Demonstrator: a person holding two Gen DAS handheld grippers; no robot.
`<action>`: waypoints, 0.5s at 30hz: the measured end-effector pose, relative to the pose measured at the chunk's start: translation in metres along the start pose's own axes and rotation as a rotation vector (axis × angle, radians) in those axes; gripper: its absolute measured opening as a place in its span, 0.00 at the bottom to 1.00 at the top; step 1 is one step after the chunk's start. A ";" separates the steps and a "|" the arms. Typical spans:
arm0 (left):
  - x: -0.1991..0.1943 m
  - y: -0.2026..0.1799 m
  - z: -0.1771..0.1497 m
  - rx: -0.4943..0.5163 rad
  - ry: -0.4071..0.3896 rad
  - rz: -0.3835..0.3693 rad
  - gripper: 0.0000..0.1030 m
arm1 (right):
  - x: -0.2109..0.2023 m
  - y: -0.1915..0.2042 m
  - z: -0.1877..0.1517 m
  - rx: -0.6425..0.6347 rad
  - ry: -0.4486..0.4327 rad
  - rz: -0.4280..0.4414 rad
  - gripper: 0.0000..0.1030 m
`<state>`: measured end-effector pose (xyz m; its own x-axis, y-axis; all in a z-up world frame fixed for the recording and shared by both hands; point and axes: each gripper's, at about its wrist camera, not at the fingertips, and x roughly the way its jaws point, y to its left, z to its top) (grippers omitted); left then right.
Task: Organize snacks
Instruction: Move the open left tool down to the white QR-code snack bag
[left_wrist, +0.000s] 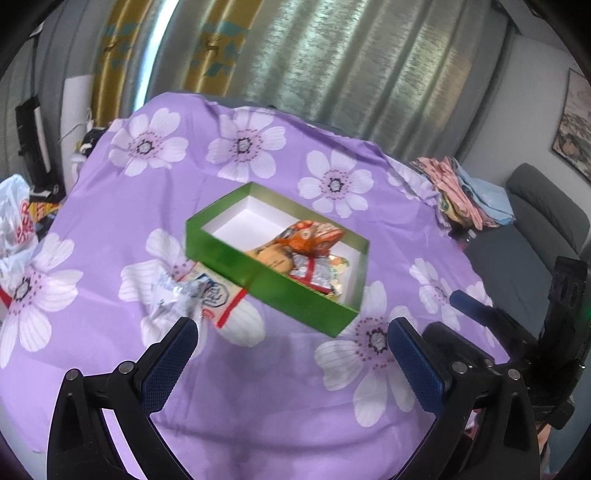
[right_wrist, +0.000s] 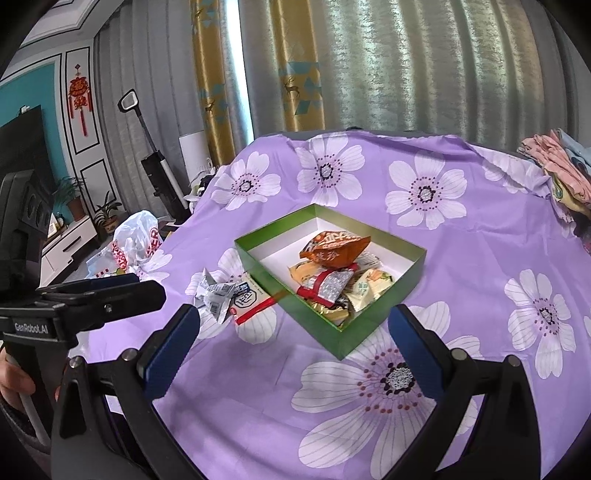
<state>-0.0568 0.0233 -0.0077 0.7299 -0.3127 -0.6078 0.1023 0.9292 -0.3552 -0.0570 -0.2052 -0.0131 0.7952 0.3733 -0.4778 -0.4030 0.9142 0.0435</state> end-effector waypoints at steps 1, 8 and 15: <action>0.000 0.005 -0.002 -0.006 0.001 0.006 0.99 | 0.002 0.002 -0.002 -0.002 0.007 0.007 0.99; 0.007 0.044 -0.016 -0.080 0.029 0.041 0.99 | 0.020 0.009 -0.012 -0.004 0.057 0.041 0.99; 0.018 0.073 -0.024 -0.147 0.043 0.048 0.99 | 0.043 0.024 -0.025 -0.018 0.116 0.122 0.99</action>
<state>-0.0526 0.0805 -0.0619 0.7019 -0.2798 -0.6551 -0.0345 0.9052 -0.4236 -0.0435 -0.1716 -0.0542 0.6828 0.4593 -0.5682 -0.5018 0.8600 0.0922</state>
